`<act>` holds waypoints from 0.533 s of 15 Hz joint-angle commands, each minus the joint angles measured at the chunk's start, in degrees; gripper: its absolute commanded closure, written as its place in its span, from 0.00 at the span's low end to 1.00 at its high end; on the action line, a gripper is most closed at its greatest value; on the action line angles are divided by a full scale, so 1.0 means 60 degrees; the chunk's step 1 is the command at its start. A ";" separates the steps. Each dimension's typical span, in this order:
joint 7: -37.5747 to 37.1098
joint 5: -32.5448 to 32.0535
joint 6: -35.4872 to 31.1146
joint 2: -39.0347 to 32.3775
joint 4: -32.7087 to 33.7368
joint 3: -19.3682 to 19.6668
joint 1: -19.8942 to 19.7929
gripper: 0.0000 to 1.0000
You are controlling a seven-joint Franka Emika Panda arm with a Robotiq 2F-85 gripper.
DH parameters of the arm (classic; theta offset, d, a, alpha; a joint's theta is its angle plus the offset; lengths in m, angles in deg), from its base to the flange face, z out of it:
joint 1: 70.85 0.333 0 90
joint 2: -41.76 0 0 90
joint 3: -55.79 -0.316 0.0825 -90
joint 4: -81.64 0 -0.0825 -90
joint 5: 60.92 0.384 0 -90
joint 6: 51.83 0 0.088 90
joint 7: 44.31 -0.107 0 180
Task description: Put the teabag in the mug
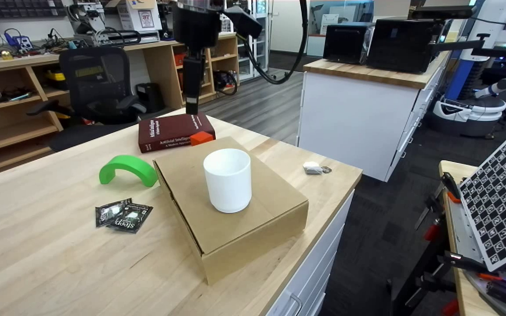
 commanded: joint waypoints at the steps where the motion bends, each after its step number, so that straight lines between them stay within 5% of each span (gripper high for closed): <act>1: -0.0155 -0.0934 0.0371 -0.0414 0.0904 0.0485 0.0059 0.00; 8: -0.1209 -0.0625 0.0937 -0.0389 0.0656 0.0924 -0.0250 0.00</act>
